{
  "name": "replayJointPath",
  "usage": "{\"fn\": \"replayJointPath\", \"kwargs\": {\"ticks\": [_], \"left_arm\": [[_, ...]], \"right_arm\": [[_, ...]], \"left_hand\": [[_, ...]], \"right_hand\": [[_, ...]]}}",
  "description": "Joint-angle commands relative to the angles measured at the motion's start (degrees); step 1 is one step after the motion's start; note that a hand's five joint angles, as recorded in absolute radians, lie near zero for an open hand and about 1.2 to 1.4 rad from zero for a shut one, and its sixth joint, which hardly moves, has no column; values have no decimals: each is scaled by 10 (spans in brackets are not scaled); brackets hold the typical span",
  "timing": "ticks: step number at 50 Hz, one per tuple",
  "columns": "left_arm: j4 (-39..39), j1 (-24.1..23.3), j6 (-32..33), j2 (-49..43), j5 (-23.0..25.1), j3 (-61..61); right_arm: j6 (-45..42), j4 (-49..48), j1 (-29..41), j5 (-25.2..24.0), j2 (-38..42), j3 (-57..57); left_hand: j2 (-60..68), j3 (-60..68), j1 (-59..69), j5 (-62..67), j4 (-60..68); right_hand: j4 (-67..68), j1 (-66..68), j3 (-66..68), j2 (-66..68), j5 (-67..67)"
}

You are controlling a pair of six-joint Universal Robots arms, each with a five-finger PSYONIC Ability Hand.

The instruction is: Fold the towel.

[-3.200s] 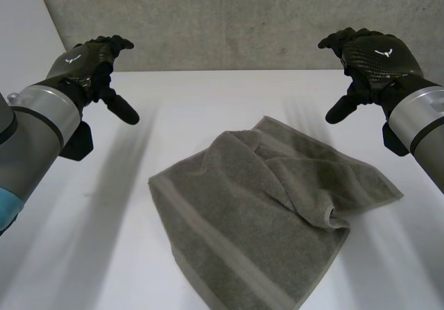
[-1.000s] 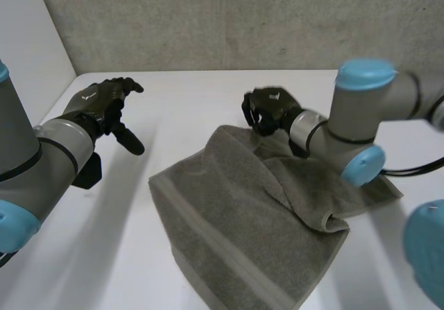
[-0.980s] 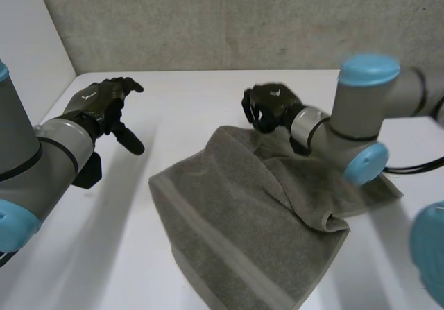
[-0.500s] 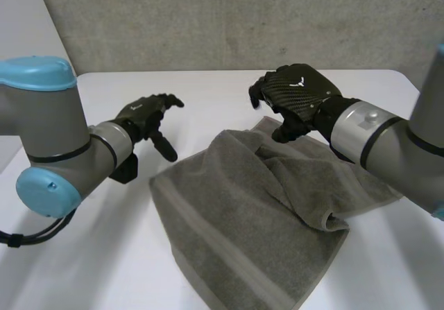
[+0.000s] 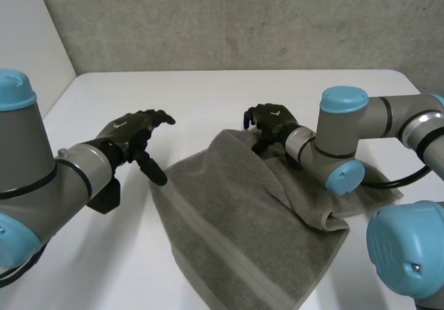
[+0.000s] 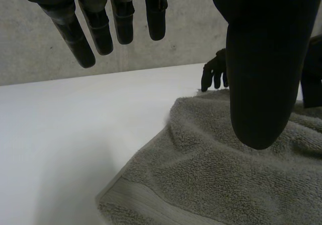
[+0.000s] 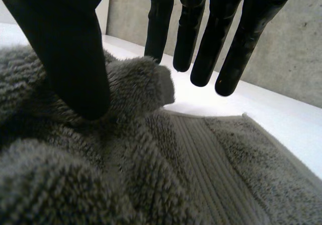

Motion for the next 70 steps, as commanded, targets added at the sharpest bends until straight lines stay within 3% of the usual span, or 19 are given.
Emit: {"fn": "replayJointPath", "kwargs": {"ticks": [1,3,10,16,22,34,40,42,43,44,45,46,47,53,56,58,60,65,70], "left_arm": [[6,1,2,5,1,-6],[7,3,2,5,1,-3],[24,9,2,-5,1,14],[44,11,4,-36,-1,50],[41,7,-1,-121,4,141],[-22,-40,-33,-235,31,224],[-37,-53,-31,-274,43,230],[-36,-54,-30,-281,39,237],[-36,-54,-30,-281,39,237],[-36,-54,-30,-282,34,246],[-36,-54,-30,-282,34,246],[-36,-54,-30,-281,32,258],[-36,-53,-30,-276,24,270],[-34,-45,-24,-244,-20,321],[-32,-41,-1,-213,-41,383],[-25,-37,41,-195,-44,461],[-15,-39,64,-189,-45,498],[26,-46,111,-160,-49,551],[38,-56,118,-125,-52,507]], "right_arm": [[1,0,0,-7,5,-8],[9,5,1,-8,-6,-1],[11,26,2,-23,-77,54],[-10,19,-4,-74,-234,187],[-140,20,-7,-118,-427,359],[-274,19,-8,-118,-583,520],[-282,19,-9,-118,-603,534],[-284,18,-8,-117,-606,539],[-284,18,-8,-117,-606,539],[-286,17,-9,-116,-606,539],[-286,17,-9,-116,-606,539],[-292,15,-9,-112,-606,538],[-302,12,-12,-111,-606,536],[-353,-31,-31,-97,-589,524],[-386,-97,-36,-38,-551,485],[-402,-182,-31,42,-523,425],[-398,-235,-29,70,-520,403],[-383,-372,-24,81,-520,384],[-361,-372,-7,75,-520,402]], "left_hand": [[22,23,22,22,22],[20,21,20,20,21],[20,21,20,20,21],[22,23,22,22,22],[20,21,20,20,21],[15,16,15,15,16],[36,37,36,35,36],[251,252,251,250,251],[253,254,253,252,253],[436,437,436,435,436],[438,439,438,437,438],[594,595,594,594,594],[647,648,647,647,647],[648,649,648,647,648],[648,649,648,647,648],[648,649,648,647,648],[648,649,648,647,648],[648,649,648,647,648],[648,649,648,647,648]], "right_hand": [[295,350,291,289,312],[400,455,396,394,418],[400,456,396,395,418],[400,456,396,395,418],[400,456,396,395,418],[400,456,396,395,418],[400,456,396,395,418],[400,456,396,395,418],[400,456,396,395,418],[400,456,396,395,418],[400,456,396,395,418],[400,456,396,395,418],[400,456,396,395,418],[400,456,396,395,418],[400,456,396,395,418],[400,456,396,395,418],[400,456,396,395,418],[400,456,396,395,418],[400,456,396,395,418]]}}
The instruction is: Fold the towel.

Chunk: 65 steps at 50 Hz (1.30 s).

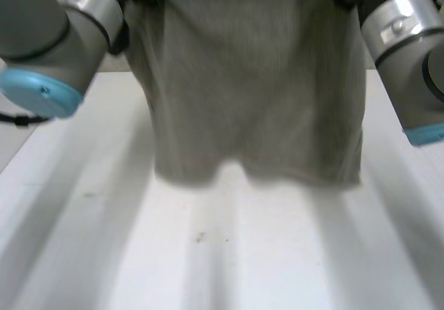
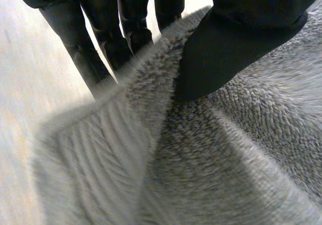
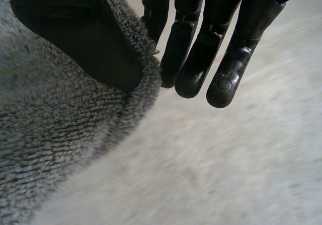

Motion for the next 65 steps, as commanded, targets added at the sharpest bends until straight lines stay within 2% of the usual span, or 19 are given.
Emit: {"fn": "replayJointPath", "kwargs": {"ticks": [1,5,7,10,15,16,18,20,22,23,24,25,32,38,44,48,54,59,65], "left_arm": [[24,-17,23,43,-3,-65],[27,-16,26,62,-2,-161],[31,-12,26,84,-2,-265],[31,-8,26,91,0,-318],[29,-5,28,106,2,-490],[29,-5,28,106,2,-490],[29,-8,28,106,2,-542],[28,-10,28,106,1,-556],[27,-11,28,106,1,-565],[26,-12,28,106,1,-569],[26,-12,28,106,1,-569],[27,-12,28,107,1,-573],[26,-10,27,126,0,-578],[26,-4,27,133,0,-582],[25,-1,27,140,0,-585],[25,-2,27,143,0,-593],[25,-1,27,146,0,-593],[28,7,27,146,0,-587],[28,27,26,147,2,-579]], "right_arm": [[38,-25,20,-6,-6,32],[47,23,22,-21,-10,78],[45,106,20,-56,-12,120],[45,157,19,-73,-12,142],[15,391,12,-93,8,210],[15,391,12,-93,8,210],[-12,488,12,-103,34,224],[-16,503,14,-109,43,222],[-16,498,13,-117,51,220],[-12,479,10,-124,53,221],[-12,479,10,-124,53,221],[2,455,2,-127,51,221],[153,354,-50,-131,31,231],[187,348,-96,-139,17,238],[121,346,-127,-166,15,221],[9,353,-134,-200,23,192],[-118,349,-133,-213,77,165],[-170,341,-136,-215,107,170],[-176,304,-144,-229,116,200]], "left_hand": [[104,105,125,111,104],[104,105,125,111,104],[104,105,125,111,104],[104,105,125,111,104],[104,105,125,111,104],[104,105,125,111,104],[104,105,125,111,104],[104,105,125,111,104],[104,105,125,111,104],[104,105,125,111,104],[104,105,125,111,104],[104,105,125,111,104],[104,105,125,111,104],[104,105,125,111,104],[104,105,125,111,104],[104,105,125,111,104],[104,105,125,111,104],[104,105,125,111,104],[104,105,125,111,104]], "right_hand": [[120,253,122,130,143],[120,253,122,130,143],[120,253,122,130,143],[120,253,122,130,143],[120,253,122,130,143],[120,253,122,130,143],[120,253,122,130,143],[120,253,122,130,143],[90,224,93,101,114],[-86,47,-84,-76,-63],[-88,45,-86,-78,-65],[-195,-61,-192,-184,-171],[-300,-167,-298,-290,-277],[-332,-199,-330,-322,-309],[-356,-222,-353,-345,-332],[-344,-210,-342,-333,-321],[-342,-209,-340,-332,-319],[-325,-192,-323,-315,-302],[-305,-172,-303,-295,-282]]}}
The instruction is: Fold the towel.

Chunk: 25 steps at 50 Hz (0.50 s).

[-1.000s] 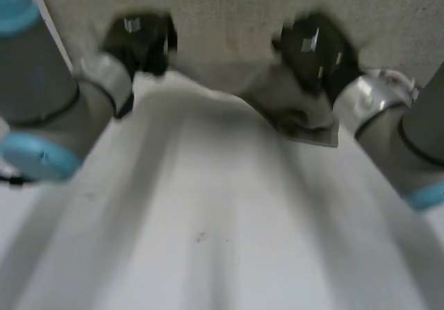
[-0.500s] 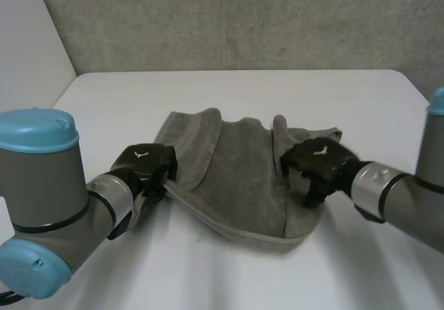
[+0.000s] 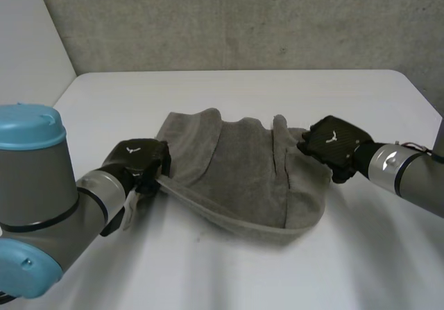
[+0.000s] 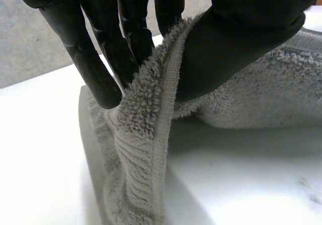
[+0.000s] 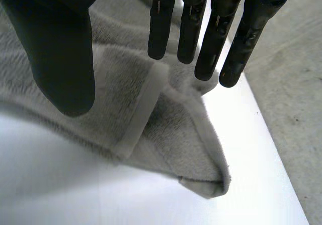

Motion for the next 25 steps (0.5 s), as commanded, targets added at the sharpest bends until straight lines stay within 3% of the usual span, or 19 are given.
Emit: {"fn": "replayJointPath", "kwargs": {"ticks": [1,5,10,19,25], "left_arm": [[1,24,-1,1,2,11],[2,29,-1,1,3,12],[2,30,-2,1,4,11],[2,31,-3,0,3,11],[2,31,-3,0,3,11]], "right_arm": [[-17,-59,-18,-23,22,49],[-13,-132,-38,-64,29,94],[-5,-174,-37,-75,47,108],[-2,-180,-32,-76,80,94],[-2,-181,-22,-73,104,73]], "left_hand": [[104,104,122,109,103],[104,104,122,109,103],[104,104,122,109,103],[104,104,122,109,103],[104,104,122,109,103]], "right_hand": [[70,106,70,68,69],[75,111,75,73,74],[78,114,78,76,78],[102,138,102,100,101],[205,240,205,202,204]]}}
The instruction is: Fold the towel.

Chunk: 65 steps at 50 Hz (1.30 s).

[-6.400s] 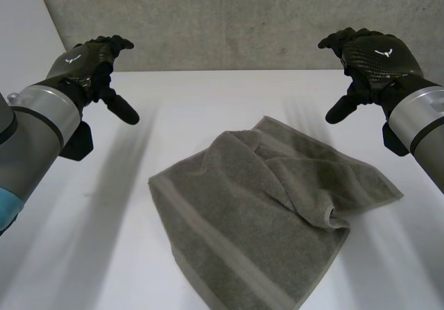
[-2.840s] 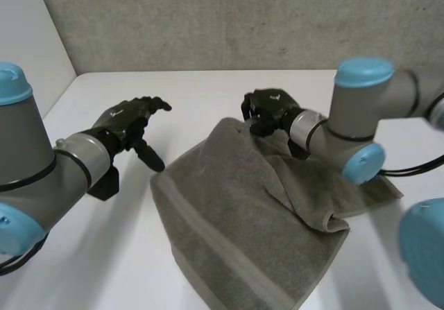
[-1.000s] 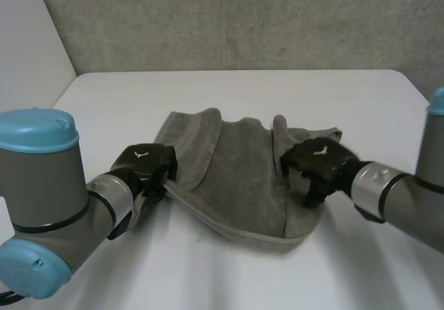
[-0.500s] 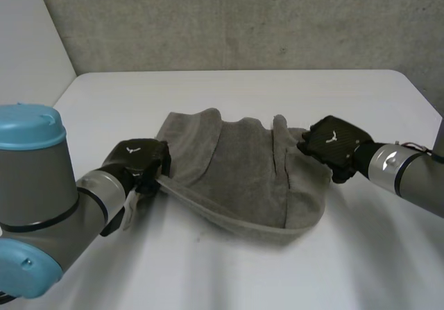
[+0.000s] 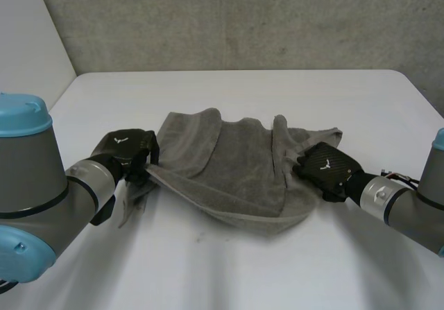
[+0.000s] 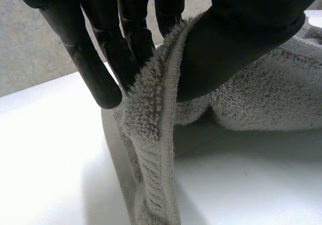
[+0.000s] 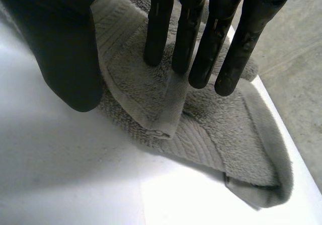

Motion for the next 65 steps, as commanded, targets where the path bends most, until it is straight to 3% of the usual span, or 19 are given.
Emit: {"fn": "replayJointPath", "kwargs": {"ticks": [1,2,4,6,16,25,33,40,42,46,49,51,55,59,65], "left_arm": [[0,1,0,0,0,-1],[0,1,0,0,0,-1],[0,1,0,0,0,-2],[0,1,0,0,0,-3],[1,-1,1,-11,0,-10],[12,-1,2,-44,0,-9],[19,0,11,-75,-1,-8],[20,1,51,-103,-3,-11],[19,1,68,-111,-3,-12],[14,2,81,-110,-5,-8],[9,2,97,-100,-4,-4],[0,2,142,-71,-3,5],[-4,5,206,-58,-2,39],[-6,4,281,-81,-5,127],[-9,3,309,-119,-18,292]], "right_arm": [[0,4,11,5,33,-29],[0,4,11,5,33,-29],[3,4,13,7,33,-42],[10,4,15,10,28,-45],[103,29,8,46,-79,-46],[97,194,-10,82,-118,-60],[104,258,-48,99,-129,-64],[128,293,-51,104,-145,-60],[127,336,-51,105,-153,-64],[115,402,-50,110,-166,-70],[73,472,-45,127,-173,-74],[4,524,-44,157,-168,-77],[-34,524,-40,191,-160,-107],[-6,460,-1,222,-106,-209],[39,346,44,230,-93,-327]], "left_hand": [[104,104,122,109,103],[104,104,122,109,103],[104,104,122,109,103],[104,104,122,109,103],[104,104,122,109,103],[-148,-147,-130,-143,-149],[-202,-201,-184,-197,-203],[-177,-176,-159,-172,-178],[52,53,70,57,51],[104,104,122,109,103],[104,104,122,109,103],[104,104,122,109,103],[104,104,122,109,103],[104,104,122,109,103],[104,104,122,109,103]], "right_hand": [[206,259,204,205,219],[207,260,204,205,220],[396,449,394,395,409],[425,478,422,423,438],[425,478,422,423,438],[425,478,422,423,438],[425,478,422,423,438],[425,478,422,423,438],[425,478,422,423,438],[425,478,422,423,438],[425,478,422,423,438],[425,478,422,423,438],[425,478,422,423,438],[425,478,422,423,438],[425,478,422,423,438]]}}
